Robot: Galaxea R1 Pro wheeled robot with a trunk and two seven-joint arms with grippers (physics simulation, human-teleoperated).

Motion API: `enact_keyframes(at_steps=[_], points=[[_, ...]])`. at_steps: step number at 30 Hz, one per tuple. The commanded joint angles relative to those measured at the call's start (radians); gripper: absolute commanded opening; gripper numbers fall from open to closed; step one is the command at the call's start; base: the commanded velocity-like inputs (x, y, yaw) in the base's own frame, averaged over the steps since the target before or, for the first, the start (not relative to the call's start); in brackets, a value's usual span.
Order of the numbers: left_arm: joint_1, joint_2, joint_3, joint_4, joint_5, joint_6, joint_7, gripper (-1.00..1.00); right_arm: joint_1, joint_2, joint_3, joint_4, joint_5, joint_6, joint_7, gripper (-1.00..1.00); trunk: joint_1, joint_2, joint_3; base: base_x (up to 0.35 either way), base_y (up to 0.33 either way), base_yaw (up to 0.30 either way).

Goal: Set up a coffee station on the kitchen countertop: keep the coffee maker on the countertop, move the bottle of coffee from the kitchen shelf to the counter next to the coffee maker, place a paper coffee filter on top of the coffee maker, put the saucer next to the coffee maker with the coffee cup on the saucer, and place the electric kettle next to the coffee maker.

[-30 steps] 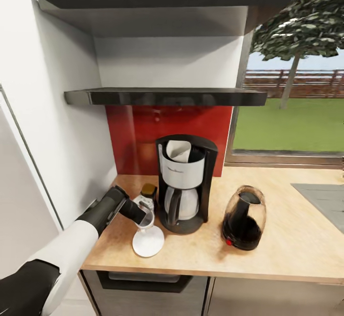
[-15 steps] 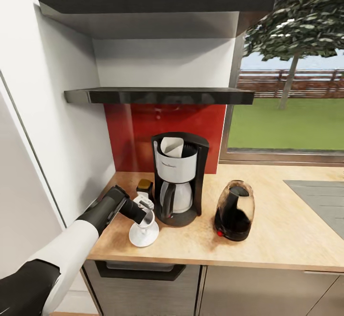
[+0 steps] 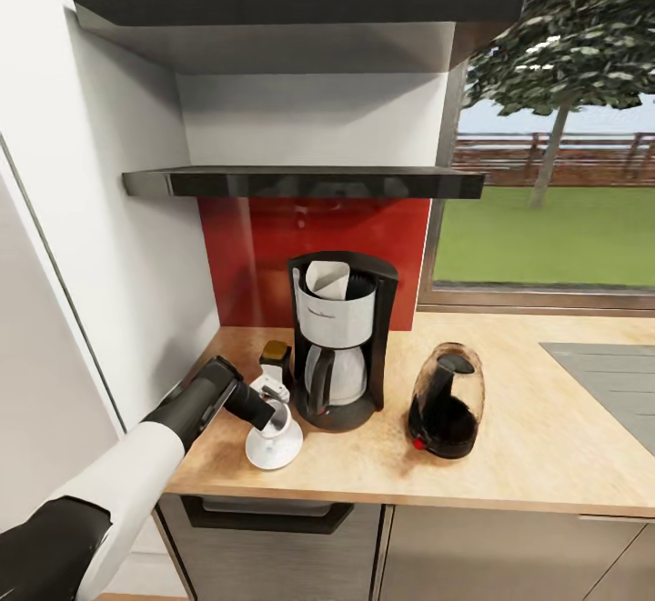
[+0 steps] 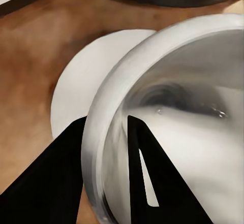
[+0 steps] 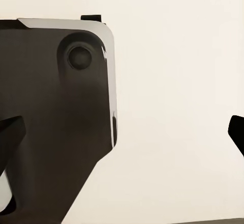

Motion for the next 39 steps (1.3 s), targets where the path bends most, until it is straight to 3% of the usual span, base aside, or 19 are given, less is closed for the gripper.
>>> enact_keyframes(at_steps=[1, 24, 25, 39], points=[[0.001, 0.001, -0.003, -0.002, -0.01, 0.0, -0.009, -1.0, 0.0, 0.0, 0.009, -0.002, -0.008, 0.004, -0.001, 1.0, 0.001, -0.002, -0.002, 0.0, 0.0, 0.0], [0.001, -0.001, -0.002, -0.002, -0.011, 0.001, -0.009, -1.0, 0.0, 0.001, 0.011, -0.002, -0.005, -0.001, -0.001, 1.0, 0.001, -0.002, -0.002, 0.0, 0.0, 0.0], [0.001, -0.004, -0.002, -0.003, -0.012, 0.001, -0.009, 1.0, 0.0, 0.001, 0.011, -0.002, -0.005, -0.002, -0.001, 1.0, 0.001, -0.002, -0.002, 0.0, 0.0, 0.0], [0.001, 0.001, 0.0, -0.006, -0.012, 0.0, -0.008, 1.0, 0.0, 0.0, 0.01, 0.0, -0.006, -0.002, -0.001, 1.0, 0.001, -0.002, -0.002, 0.0, 0.0, 0.0]])
